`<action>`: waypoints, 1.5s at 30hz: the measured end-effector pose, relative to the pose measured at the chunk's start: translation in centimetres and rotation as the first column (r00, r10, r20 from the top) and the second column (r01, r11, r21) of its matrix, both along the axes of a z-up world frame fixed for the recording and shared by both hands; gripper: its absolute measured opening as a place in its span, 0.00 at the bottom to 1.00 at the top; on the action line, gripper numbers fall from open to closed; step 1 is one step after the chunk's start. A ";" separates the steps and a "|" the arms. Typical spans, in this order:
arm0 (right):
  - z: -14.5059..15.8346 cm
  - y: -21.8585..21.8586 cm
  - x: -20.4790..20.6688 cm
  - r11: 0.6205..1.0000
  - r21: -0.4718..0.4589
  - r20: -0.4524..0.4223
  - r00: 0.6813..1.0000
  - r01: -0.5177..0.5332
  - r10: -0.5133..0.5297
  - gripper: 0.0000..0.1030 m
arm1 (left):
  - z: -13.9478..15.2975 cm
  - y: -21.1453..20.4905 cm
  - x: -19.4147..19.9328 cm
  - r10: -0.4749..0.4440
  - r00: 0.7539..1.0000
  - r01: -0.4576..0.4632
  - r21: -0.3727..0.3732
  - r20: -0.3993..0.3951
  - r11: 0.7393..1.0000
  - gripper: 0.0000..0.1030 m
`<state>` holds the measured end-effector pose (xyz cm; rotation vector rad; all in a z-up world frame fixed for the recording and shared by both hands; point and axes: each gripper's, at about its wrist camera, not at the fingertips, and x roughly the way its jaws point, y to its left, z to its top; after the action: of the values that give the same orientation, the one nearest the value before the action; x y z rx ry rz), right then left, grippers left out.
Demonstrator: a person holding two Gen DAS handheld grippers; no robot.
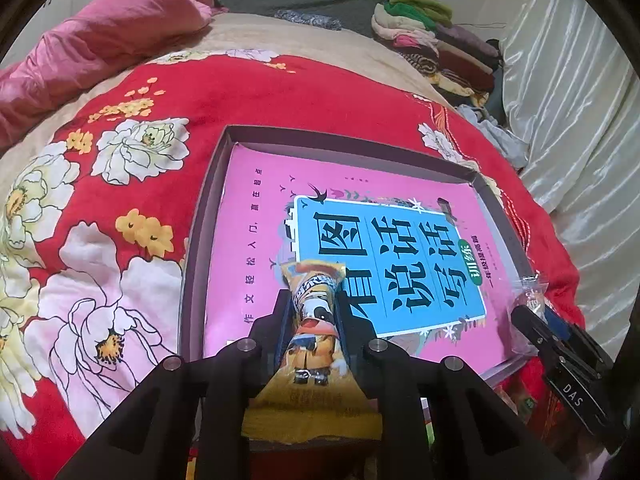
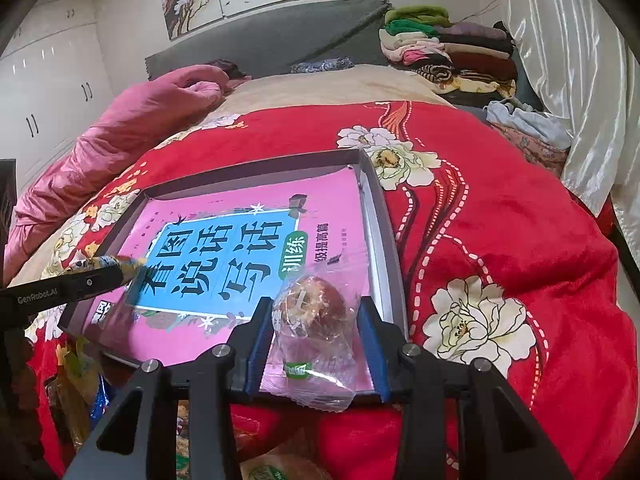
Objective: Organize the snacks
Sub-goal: 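Carry the yellow snack bar over the tray and lower it with the left gripper, then open the left gripper to release the snack bar onto the workbook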
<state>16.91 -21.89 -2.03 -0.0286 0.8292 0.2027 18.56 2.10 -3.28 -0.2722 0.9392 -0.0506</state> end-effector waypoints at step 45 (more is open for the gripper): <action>2.2 -1.4 -0.9 0.997 0.074 0.073 0.997 0.013 -0.018 0.61 | 4.8 0.9 -3.4 -0.012 0.997 0.015 -0.032 0.077 0.999 0.74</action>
<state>16.04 -23.24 0.20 0.0389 0.7476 0.2161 15.17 3.04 1.53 -0.2917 0.8641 -0.0882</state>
